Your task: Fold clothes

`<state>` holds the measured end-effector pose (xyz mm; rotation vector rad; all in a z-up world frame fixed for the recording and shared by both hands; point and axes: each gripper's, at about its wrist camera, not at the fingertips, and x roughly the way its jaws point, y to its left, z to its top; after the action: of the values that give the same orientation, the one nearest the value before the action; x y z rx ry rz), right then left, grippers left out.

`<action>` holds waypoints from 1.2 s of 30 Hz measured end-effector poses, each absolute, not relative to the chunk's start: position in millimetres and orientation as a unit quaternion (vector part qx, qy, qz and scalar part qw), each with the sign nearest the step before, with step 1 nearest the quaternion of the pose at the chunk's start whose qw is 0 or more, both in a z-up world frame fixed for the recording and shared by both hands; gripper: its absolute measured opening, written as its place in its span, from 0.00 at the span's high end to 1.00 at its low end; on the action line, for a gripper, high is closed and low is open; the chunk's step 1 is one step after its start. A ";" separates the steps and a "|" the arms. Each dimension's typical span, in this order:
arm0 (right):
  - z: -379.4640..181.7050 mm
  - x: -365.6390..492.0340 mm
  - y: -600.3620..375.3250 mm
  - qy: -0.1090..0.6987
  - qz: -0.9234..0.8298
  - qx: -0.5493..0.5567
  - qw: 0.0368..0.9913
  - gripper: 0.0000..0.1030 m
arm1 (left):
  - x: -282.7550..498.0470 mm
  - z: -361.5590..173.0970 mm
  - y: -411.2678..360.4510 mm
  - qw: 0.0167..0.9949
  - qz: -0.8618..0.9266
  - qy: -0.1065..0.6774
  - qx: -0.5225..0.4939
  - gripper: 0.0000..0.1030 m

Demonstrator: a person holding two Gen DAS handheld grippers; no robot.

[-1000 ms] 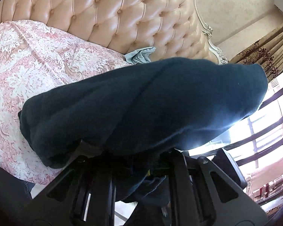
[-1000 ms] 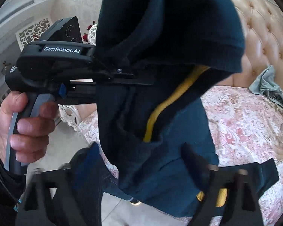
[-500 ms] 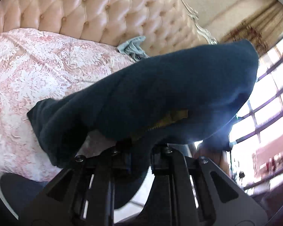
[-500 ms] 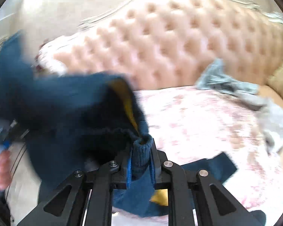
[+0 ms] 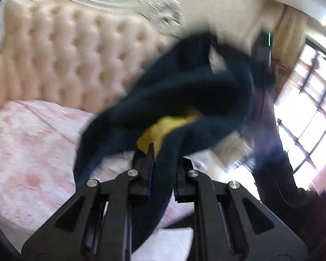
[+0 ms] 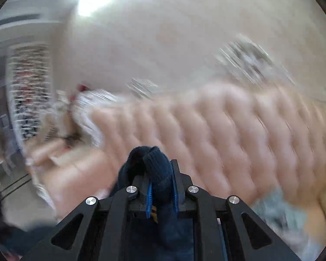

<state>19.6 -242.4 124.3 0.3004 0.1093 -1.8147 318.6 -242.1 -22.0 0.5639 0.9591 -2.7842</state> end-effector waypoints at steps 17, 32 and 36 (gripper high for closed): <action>-168.0 -21.6 -196.3 0.080 -0.724 0.447 0.519 0.86 | 240.3 -226.8 -197.1 0.018 -0.797 0.436 0.417 0.26; -240.2 14.4 -140.0 0.183 -0.743 0.462 0.448 0.82 | 298.3 -210.9 -268.8 0.221 -0.811 0.420 0.342 0.18; -258.6 19.4 -140.2 0.207 -0.731 0.482 0.436 0.70 | 291.4 -210.5 -270.6 0.235 -0.830 0.368 0.346 0.18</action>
<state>19.4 -140.2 -258.6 1.2002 0.5145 -1.8202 291.4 -270.6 -210.5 0.9502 1.0105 -2.2792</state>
